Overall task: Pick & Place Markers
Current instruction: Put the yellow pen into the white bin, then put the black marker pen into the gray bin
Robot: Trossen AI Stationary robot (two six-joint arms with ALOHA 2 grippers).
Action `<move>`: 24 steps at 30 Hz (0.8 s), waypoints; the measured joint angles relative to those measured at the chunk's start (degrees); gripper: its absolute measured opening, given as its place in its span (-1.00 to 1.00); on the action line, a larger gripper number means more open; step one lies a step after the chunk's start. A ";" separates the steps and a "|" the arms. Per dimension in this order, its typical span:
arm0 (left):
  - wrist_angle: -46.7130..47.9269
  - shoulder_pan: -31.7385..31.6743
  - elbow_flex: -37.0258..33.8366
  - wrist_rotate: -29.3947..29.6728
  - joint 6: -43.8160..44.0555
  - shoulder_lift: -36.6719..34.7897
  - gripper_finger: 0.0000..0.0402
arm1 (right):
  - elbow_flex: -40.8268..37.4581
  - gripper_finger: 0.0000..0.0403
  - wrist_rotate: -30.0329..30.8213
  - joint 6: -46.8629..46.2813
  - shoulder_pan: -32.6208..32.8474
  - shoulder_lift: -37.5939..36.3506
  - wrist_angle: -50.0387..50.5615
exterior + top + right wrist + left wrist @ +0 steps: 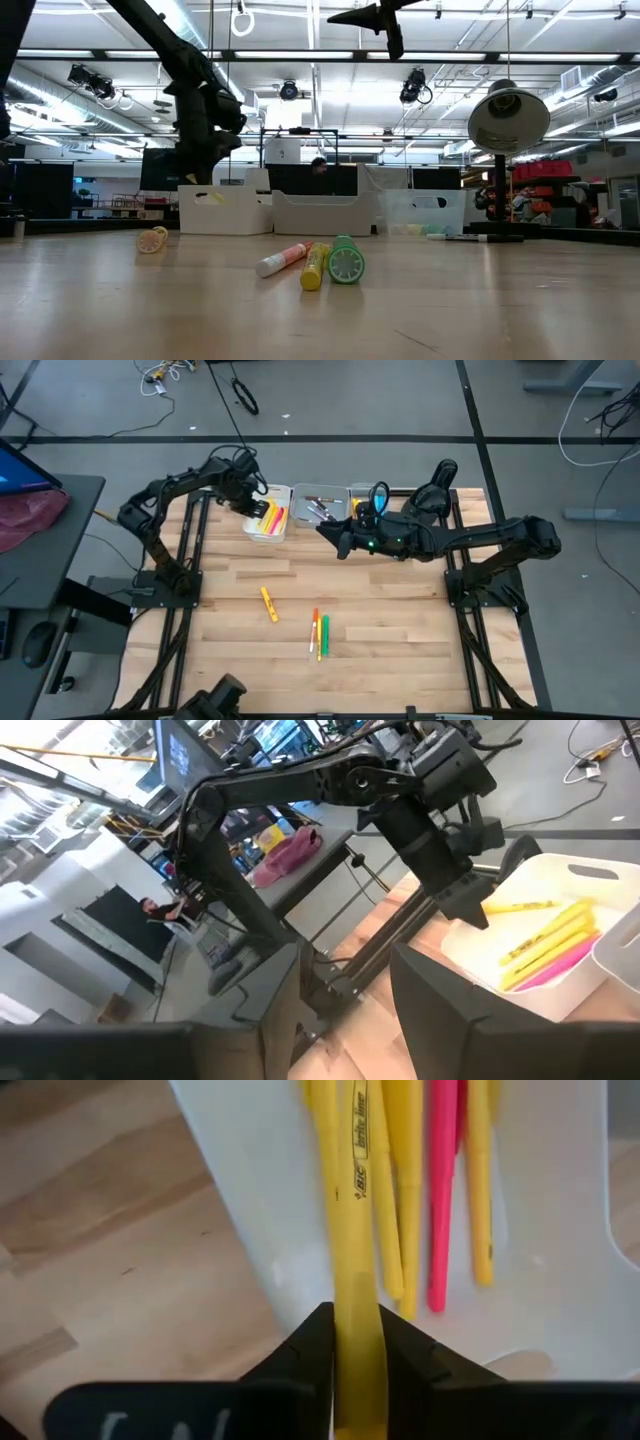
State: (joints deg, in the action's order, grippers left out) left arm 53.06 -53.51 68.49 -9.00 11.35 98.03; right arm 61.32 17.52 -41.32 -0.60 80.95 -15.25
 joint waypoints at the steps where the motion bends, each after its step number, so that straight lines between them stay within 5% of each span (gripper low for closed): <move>1: -0.01 0.02 0.02 -0.04 0.00 0.26 -0.66 | 0.00 -0.22 0.01 0.02 0.00 0.00 0.00; 14: -2.23 0.04 0.60 -5.90 -0.04 0.49 -0.11 | 0.00 -0.22 -1.09 0.07 0.00 -0.18 4.68; 24: -0.73 1.48 8.07 -16.20 -1.55 -5.64 0.16 | 0.00 -0.23 -12.24 -4.74 -1.33 -8.04 39.25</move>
State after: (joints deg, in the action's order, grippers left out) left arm 52.34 -52.03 76.56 -25.20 9.80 92.39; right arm 61.32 5.28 -46.06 -1.93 72.90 24.00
